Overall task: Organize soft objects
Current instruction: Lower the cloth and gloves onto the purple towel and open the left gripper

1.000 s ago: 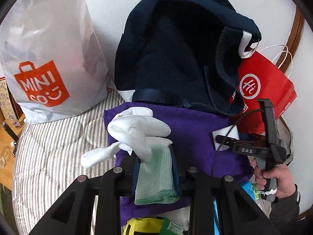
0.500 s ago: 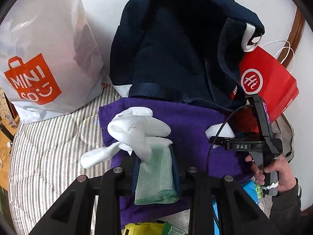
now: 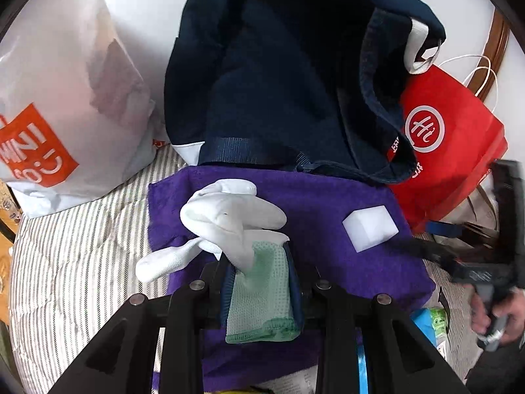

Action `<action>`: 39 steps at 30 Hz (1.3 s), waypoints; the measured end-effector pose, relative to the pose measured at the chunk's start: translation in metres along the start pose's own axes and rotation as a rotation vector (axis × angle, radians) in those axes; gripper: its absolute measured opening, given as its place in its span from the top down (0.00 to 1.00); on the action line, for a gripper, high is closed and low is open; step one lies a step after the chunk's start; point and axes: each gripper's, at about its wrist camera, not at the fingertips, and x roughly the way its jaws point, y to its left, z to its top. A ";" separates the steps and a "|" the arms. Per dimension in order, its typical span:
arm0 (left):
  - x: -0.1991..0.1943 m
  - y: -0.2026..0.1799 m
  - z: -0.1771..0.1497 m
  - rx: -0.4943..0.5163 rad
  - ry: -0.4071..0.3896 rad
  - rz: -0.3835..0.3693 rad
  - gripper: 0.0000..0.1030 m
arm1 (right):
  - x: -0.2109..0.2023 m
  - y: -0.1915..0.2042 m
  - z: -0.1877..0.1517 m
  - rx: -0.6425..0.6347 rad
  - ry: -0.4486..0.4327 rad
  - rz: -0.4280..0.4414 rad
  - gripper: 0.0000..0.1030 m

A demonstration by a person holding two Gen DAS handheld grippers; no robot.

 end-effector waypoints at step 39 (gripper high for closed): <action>0.033 -0.030 -0.002 0.062 0.175 0.151 0.24 | -0.093 -0.096 -0.176 0.242 -0.044 -0.061 0.14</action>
